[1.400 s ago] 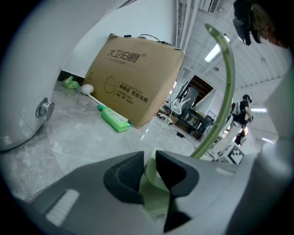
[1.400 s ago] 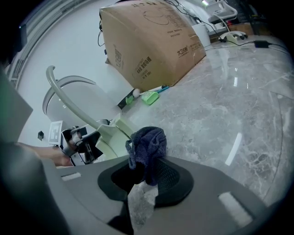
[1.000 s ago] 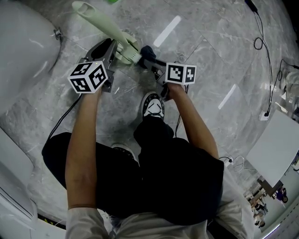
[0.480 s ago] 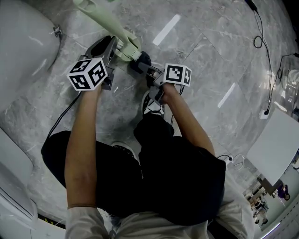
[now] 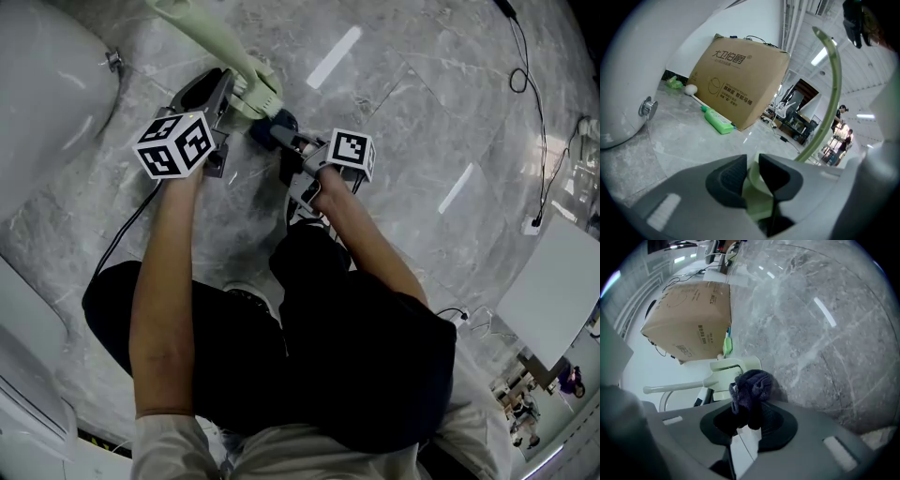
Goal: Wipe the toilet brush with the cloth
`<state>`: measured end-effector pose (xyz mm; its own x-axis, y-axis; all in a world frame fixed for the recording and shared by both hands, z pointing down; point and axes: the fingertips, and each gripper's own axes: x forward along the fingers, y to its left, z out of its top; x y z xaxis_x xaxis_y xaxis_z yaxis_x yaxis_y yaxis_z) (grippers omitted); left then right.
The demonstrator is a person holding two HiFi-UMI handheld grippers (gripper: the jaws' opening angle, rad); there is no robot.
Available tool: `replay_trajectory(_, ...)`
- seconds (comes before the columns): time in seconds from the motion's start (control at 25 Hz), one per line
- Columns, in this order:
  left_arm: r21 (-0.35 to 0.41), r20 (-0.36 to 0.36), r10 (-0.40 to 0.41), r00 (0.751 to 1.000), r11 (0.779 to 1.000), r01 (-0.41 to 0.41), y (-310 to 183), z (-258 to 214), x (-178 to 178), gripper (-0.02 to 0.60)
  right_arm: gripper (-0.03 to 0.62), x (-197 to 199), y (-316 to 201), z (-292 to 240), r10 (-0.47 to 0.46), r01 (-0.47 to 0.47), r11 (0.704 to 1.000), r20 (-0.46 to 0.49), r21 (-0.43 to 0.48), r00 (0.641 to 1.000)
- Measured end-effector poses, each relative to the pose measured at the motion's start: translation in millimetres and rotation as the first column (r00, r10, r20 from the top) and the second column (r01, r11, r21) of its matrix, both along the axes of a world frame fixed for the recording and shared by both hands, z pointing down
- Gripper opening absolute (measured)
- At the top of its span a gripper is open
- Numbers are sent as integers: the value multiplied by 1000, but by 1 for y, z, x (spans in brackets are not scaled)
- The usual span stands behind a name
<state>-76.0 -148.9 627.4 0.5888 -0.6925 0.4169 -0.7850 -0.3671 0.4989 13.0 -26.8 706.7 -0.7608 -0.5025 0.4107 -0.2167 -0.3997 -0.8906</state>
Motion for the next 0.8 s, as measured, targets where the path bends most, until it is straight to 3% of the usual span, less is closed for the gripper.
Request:
replay_trajectory(0.24, 0, -2, -3, 1000, 1000, 3, 0, 0, 0, 0, 84, -8, 7, 0, 46, -43, 998, 60, -55, 997)
replay_trajectory(0.44, -1, -3, -6, 1000, 1000, 6, 0, 0, 0, 0, 84, -24, 17, -2, 8, -2, 997, 77, -78, 997)
replay_trajectory(0.8, -6, -11, -7, 1000, 1000, 7, 2, 0, -1, 0, 84, -52, 12, -23, -82, 78, 996, 100, 38, 992)
